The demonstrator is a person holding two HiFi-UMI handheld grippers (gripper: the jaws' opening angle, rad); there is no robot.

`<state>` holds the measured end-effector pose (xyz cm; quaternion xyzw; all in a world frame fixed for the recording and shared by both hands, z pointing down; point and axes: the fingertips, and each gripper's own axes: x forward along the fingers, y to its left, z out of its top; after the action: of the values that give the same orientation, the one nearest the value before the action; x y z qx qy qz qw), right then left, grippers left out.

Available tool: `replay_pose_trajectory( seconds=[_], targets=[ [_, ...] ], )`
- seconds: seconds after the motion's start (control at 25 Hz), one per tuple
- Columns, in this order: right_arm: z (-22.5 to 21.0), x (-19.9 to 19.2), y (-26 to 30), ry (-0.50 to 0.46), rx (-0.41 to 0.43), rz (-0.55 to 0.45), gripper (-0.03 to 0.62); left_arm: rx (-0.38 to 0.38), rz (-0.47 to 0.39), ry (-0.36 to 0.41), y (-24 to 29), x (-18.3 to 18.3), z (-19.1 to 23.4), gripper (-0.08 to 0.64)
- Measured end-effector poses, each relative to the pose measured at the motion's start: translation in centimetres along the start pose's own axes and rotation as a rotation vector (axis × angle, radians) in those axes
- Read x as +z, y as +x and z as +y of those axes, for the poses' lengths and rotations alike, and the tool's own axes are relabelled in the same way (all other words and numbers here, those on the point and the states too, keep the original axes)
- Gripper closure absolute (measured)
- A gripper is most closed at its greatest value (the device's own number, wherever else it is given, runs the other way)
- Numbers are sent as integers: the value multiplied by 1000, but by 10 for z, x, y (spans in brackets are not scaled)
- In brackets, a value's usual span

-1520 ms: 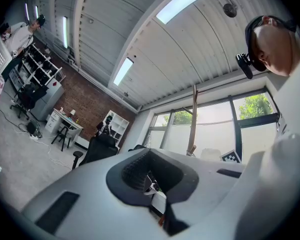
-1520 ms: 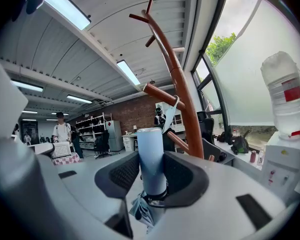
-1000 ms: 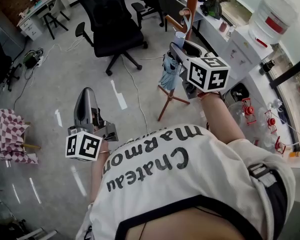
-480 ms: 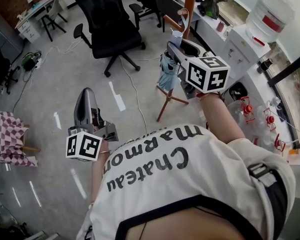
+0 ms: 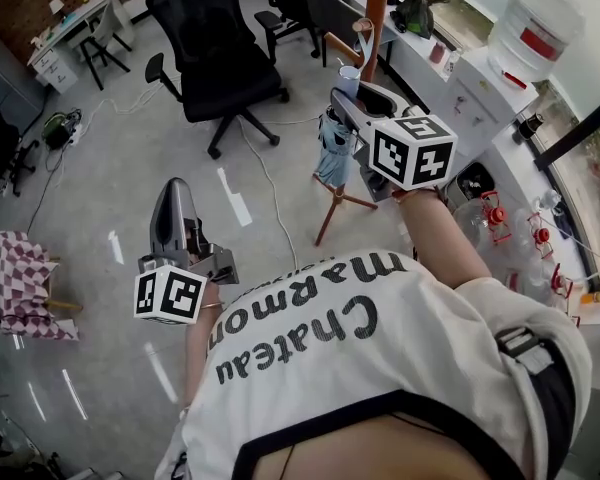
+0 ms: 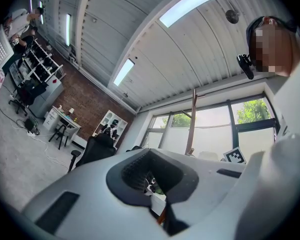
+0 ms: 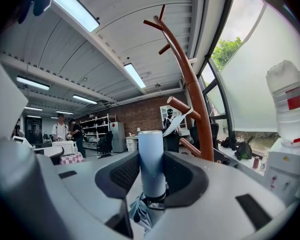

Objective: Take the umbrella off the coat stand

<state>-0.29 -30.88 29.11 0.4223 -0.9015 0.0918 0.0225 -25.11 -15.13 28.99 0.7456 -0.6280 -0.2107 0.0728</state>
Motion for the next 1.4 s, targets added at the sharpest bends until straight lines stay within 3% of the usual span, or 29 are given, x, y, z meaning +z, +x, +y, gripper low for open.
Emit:
replay_pose_trajectory(
  seconds=[1.4],
  targets=[
    [18, -6, -18, -48, -1, 23, 440, -47, 25, -24, -3, -6, -6, 549]
  ],
)
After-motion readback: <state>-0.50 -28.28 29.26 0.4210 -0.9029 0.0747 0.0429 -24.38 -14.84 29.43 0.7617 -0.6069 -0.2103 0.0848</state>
